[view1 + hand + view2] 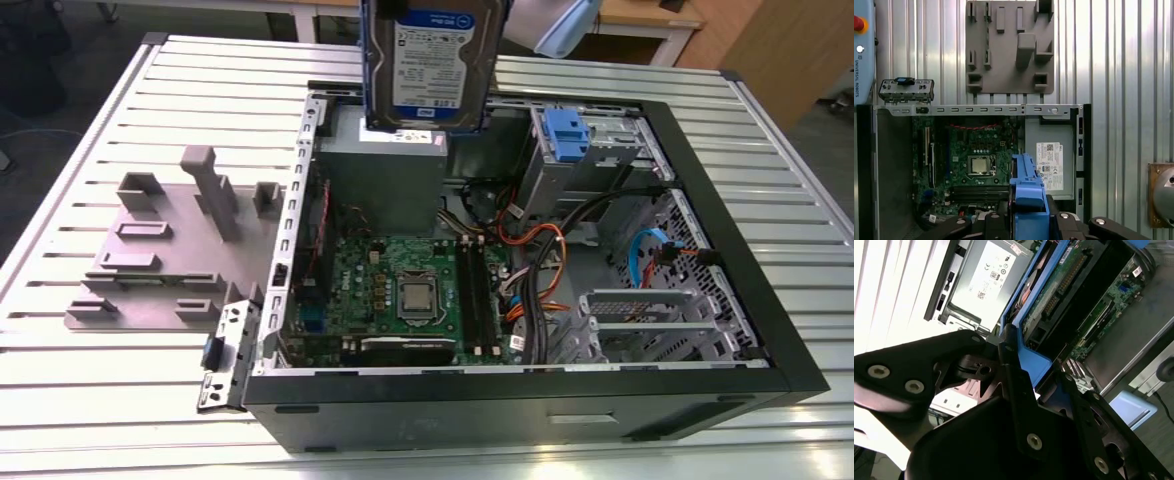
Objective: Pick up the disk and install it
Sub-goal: 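Pick up the disk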
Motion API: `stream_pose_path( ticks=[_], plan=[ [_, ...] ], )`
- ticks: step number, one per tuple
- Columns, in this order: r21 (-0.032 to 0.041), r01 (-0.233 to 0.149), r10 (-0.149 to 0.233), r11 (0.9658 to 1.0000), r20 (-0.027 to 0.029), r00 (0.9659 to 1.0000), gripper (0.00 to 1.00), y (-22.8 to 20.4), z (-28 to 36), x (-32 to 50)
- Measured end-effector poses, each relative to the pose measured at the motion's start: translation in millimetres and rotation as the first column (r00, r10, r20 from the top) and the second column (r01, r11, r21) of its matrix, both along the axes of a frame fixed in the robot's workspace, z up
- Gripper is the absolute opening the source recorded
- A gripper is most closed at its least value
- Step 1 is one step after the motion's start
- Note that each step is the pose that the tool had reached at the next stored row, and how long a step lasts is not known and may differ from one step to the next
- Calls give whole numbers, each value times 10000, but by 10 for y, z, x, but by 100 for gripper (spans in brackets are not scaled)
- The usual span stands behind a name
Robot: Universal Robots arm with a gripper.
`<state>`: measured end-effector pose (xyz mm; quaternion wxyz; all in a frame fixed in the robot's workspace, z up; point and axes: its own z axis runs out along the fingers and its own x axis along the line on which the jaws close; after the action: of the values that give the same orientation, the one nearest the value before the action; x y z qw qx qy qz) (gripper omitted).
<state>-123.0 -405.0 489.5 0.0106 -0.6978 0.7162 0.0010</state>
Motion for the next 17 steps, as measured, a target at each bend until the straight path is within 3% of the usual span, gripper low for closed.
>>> stream_pose_path(
  ticks=[13, 17],
  plan=[
    [1, 1, -1, 10000, 1, 10000, 36, -1, 0, 149],
    [1, 9, -9, 10000, 1, 10000, 36, -34, -2, 160]
  ],
)
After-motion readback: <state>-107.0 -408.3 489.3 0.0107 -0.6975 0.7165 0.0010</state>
